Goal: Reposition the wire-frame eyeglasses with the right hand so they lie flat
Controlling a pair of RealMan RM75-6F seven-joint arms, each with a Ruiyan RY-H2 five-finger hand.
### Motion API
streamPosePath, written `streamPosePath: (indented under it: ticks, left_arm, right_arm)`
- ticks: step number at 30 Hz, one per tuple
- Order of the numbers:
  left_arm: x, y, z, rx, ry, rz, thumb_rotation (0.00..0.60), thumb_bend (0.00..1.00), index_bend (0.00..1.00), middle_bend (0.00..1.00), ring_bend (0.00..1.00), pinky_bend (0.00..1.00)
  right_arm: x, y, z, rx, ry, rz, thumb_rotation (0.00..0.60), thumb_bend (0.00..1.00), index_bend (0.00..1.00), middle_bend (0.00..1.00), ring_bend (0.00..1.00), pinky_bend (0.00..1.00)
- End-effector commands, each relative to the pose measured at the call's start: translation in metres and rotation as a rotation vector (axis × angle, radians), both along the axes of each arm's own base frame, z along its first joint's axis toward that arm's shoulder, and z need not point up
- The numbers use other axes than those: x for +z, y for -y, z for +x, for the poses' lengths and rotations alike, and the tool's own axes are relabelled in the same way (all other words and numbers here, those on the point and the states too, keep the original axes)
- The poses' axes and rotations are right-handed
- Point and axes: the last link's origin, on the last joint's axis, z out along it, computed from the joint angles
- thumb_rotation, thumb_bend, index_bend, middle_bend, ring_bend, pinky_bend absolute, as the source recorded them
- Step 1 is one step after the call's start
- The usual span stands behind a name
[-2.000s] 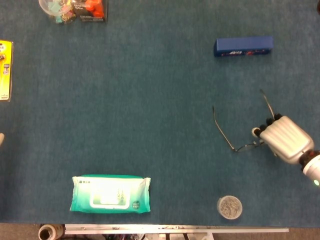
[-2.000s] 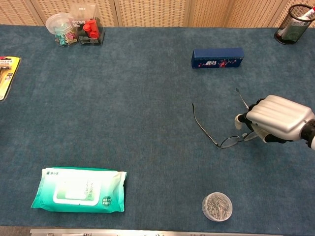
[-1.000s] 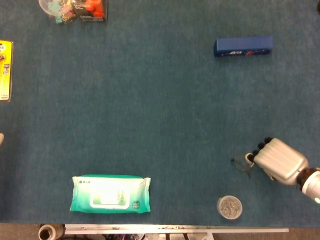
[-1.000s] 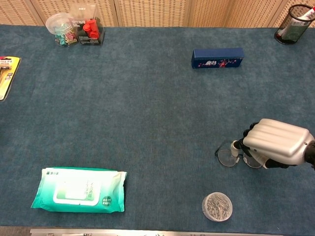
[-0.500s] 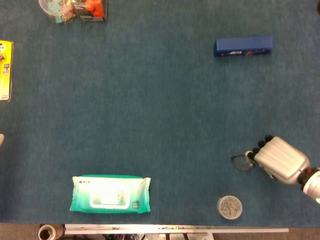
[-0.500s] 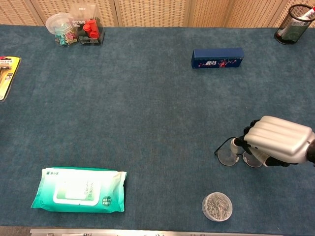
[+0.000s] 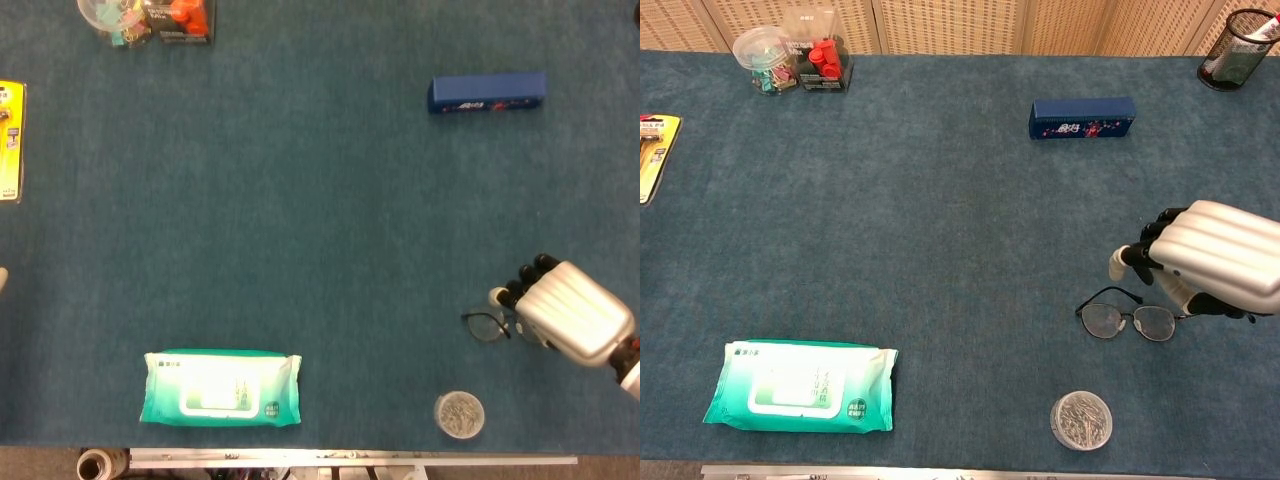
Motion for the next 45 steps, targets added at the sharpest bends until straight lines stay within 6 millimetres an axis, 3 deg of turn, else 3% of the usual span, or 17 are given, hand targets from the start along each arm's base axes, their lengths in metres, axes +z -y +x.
streamPosePath:
  ticks: [1, 7, 15, 21, 30, 45]
  left_arm:
    - [0.000, 0.000, 0.000, 0.000, 0.000, 0.001, 0.600, 0.19, 0.56, 0.51, 0.36, 0.44]
    - [0.001, 0.000, 0.000, 0.000, 0.003, 0.002, 0.600, 0.19, 0.56, 0.51, 0.36, 0.44]
    - [0.001, 0.001, 0.001, -0.001, 0.005, -0.001, 0.600, 0.19, 0.56, 0.51, 0.36, 0.44]
    - [0.000, 0.001, 0.001, -0.004, 0.006, -0.005, 0.600, 0.19, 0.56, 0.51, 0.36, 0.44]
    - [0.002, 0.000, 0.000, 0.004, 0.013, -0.003, 0.600, 0.19, 0.56, 0.51, 0.36, 0.44]
    - [0.001, 0.001, 0.000, 0.004, 0.012, -0.011, 0.600, 0.19, 0.56, 0.51, 0.36, 0.44]
  right_arm:
    - [0.011, -0.002, 0.007, 0.013, 0.042, -0.035, 0.600, 0.87, 0.36, 0.53, 0.39, 0.35]
    - [0.027, -0.006, 0.012, 0.043, 0.136, -0.135, 0.600, 0.85, 0.36, 0.53, 0.39, 0.37]
    - [0.041, -0.024, -0.007, 0.059, 0.148, -0.296, 0.600, 0.73, 0.36, 0.43, 0.33, 0.38]
    - [0.039, -0.037, -0.026, 0.002, 0.102, -0.344, 0.600, 0.69, 0.21, 0.30, 0.22, 0.39]
    - [0.026, -0.037, -0.042, -0.058, 0.095, -0.346, 0.600, 0.63, 0.02, 0.17, 0.14, 0.38]
    - [0.026, -0.054, -0.052, -0.107, 0.079, -0.324, 0.600, 0.54, 0.00, 0.10, 0.09, 0.36]
